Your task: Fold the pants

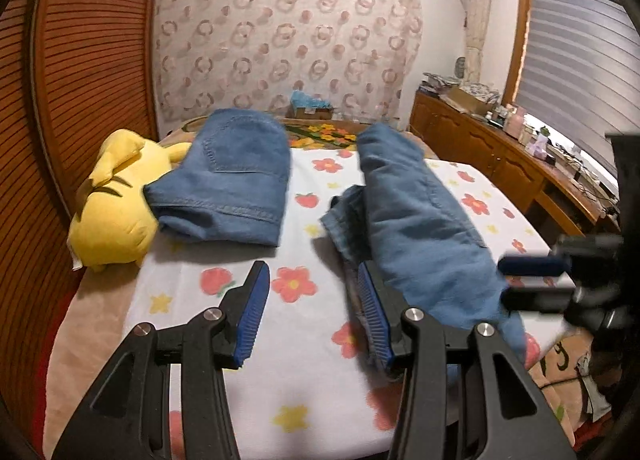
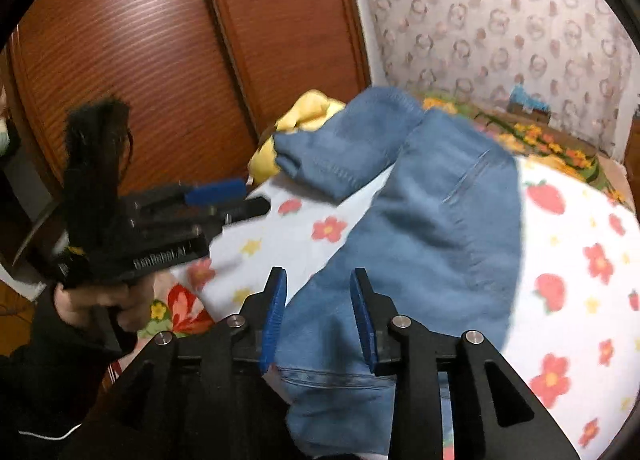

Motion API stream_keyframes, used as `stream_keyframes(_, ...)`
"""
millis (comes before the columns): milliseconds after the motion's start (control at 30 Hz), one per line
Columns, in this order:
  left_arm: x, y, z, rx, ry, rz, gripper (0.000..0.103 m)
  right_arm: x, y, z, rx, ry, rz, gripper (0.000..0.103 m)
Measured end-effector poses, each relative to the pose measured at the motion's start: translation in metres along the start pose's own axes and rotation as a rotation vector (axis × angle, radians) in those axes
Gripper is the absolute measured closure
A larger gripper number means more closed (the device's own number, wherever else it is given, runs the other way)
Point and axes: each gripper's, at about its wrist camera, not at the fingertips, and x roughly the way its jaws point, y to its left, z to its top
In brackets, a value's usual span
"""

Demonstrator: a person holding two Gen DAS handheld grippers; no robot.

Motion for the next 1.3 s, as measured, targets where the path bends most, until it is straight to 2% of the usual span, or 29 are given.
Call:
stream_keyframes(100, 0.005, -0.016, 0.002, 0.02, 0.008, -0.037, 0.056, -0.01, -0.019, 0.002, 0.009, -0.03, -0.066, 0.065)
stream_keyframes(267, 0.021, -0.049, -0.003, 0.072, 0.045, -0.098, 0.056, 0.001, -0.052, 0.009, 0.018, -0.026, -0.169, 0.063)
stream_keyframes(467, 0.047, -0.061, -0.027, 0.117, 0.133, -0.076, 0.056, 0.037, -0.079, 0.034, 0.001, 0.022, -0.211, 0.061)
stream_keyframes(633, 0.055, -0.052, -0.042, 0.11, 0.172, -0.058, 0.056, 0.069, -0.097, 0.057, 0.016, 0.05, -0.209, 0.058)
stream_keyframes(867, 0.052, -0.045, -0.047, 0.091, 0.164, -0.076, 0.056, 0.117, -0.127, 0.061, 0.073, 0.097, -0.205, 0.039)
stream_keyframes(967, 0.051, -0.045, -0.048, 0.087, 0.158, -0.078, 0.056, 0.119, -0.134, 0.061, 0.1, 0.092, -0.197, 0.032)
stream_keyframes(1100, 0.052, -0.043, -0.048, 0.071, 0.156, -0.09, 0.056, 0.125, -0.138, 0.064, 0.107, 0.096, -0.203, 0.031)
stream_keyframes(1300, 0.043, -0.039, -0.033, 0.071, 0.126, -0.081, 0.056, 0.101, -0.126, 0.056, 0.109, 0.083, -0.167, 0.031)
